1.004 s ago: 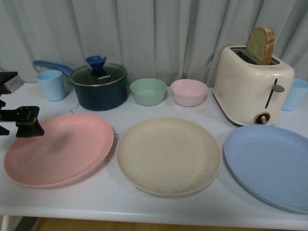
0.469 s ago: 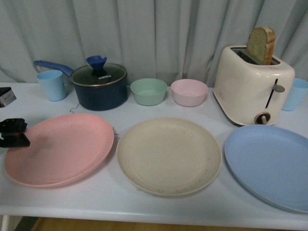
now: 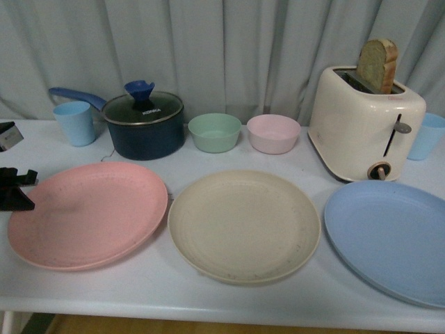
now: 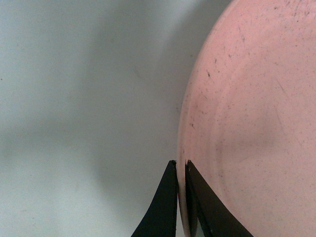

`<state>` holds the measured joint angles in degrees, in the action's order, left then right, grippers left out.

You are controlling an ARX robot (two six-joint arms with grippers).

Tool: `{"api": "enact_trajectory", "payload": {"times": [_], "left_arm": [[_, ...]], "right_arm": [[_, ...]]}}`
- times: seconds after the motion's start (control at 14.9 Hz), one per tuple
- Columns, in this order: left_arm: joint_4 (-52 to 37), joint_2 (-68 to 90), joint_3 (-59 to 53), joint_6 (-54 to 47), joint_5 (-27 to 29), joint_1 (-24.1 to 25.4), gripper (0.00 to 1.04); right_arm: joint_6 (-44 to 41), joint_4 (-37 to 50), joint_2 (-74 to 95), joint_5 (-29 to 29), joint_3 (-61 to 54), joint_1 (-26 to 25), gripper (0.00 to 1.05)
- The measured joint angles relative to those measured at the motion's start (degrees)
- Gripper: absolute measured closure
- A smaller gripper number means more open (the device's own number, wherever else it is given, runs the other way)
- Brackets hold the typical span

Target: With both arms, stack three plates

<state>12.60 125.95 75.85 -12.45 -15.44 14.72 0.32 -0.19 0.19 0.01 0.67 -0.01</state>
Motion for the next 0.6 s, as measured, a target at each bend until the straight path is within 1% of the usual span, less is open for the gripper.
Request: {"api": "enact_trajectory", "payload": {"times": [0.2, 0.47, 0.6], "left_arm": [[1.18, -2.23, -0.35, 0.42, 0.94, 0.42, 1.02], [4.15, -10.93, 0.20, 1.46, 2.58, 2.32, 1.02], [6.05, -17.07, 0.20, 3.45, 2.84, 1.29, 1.02]], "right_arm": [[0.00, 0.00, 0.00, 0.00, 0.00, 0.00, 0.06], [0.00, -0.02, 0.00, 0.00, 0.00, 0.00, 0.06], [0.02, 0.00, 0.00, 0.00, 0.00, 0.00, 0.06]]}}
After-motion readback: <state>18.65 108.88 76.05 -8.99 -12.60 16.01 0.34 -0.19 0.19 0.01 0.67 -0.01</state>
